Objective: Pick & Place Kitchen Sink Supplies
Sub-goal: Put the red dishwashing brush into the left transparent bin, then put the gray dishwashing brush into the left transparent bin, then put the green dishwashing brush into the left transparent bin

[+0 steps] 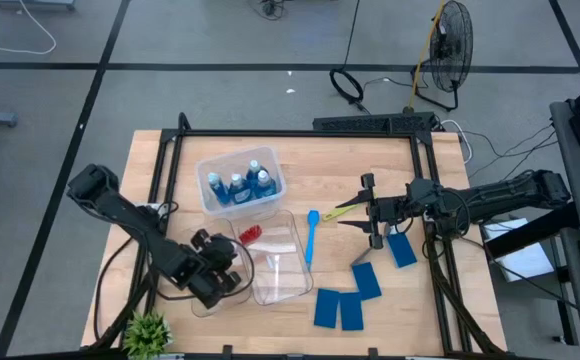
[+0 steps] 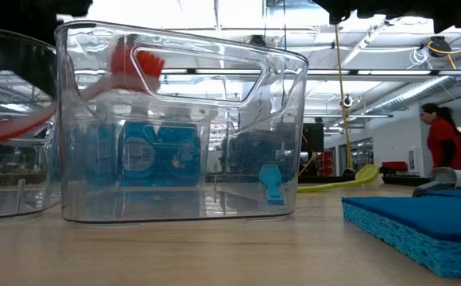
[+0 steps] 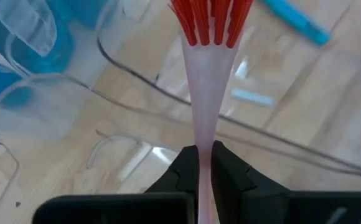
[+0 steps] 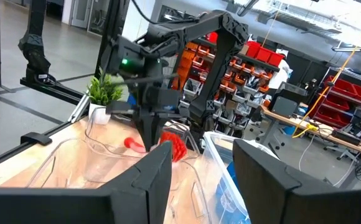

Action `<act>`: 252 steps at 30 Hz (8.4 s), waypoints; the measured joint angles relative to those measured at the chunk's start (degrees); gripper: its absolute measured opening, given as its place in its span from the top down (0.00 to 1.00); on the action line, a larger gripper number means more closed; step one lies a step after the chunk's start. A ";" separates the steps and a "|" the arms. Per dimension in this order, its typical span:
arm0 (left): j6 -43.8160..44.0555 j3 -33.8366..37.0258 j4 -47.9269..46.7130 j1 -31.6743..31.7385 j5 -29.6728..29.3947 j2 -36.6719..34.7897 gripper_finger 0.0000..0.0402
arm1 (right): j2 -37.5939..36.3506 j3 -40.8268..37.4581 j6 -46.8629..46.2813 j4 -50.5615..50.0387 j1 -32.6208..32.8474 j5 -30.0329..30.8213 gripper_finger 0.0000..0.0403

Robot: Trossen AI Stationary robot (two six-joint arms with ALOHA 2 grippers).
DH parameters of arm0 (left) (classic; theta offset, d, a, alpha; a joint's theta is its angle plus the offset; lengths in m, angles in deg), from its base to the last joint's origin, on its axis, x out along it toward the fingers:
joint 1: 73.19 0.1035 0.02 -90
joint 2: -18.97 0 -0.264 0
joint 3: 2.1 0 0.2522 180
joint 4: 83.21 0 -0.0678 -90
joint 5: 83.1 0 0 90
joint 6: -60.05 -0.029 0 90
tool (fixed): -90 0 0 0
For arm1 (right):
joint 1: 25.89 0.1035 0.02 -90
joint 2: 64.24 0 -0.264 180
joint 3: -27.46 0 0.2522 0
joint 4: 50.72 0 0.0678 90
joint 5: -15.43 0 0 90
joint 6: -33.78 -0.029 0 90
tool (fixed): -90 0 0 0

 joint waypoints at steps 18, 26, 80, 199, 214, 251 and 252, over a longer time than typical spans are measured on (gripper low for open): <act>44.32 -0.11 -3.64 -4.82 4.17 -6.23 0.95 | 0.00 0.00 -0.04 0.04 0.00 0.00 0.61; 55.21 -0.11 -11.18 -5.94 10.69 -6.23 0.95 | 0.00 0.00 -0.13 0.04 0.01 0.02 0.61; -61.02 -0.04 44.88 5.21 0.68 -2.84 0.76 | 2.29 8.81 -25.85 -69.81 4.90 4.03 0.36; -7.57 -0.17 12.48 -3.67 -8.55 -20.75 0.95 | 17.75 5.05 -2.36 -0.07 8.59 16.66 0.58; 15.50 -0.15 5.95 -9.70 -9.96 -10.57 0.81 | 17.75 5.05 -3.83 0.13 8.59 16.70 0.58; 7.35 -0.15 3.72 -4.99 -10.93 -10.10 0.29 | 17.73 -4.79 -4.46 -36.00 -23.06 10.32 0.43; 6.99 -0.15 3.72 -4.75 -10.92 -10.10 0.30 | 17.73 -5.15 -3.86 -36.00 -23.65 10.06 0.43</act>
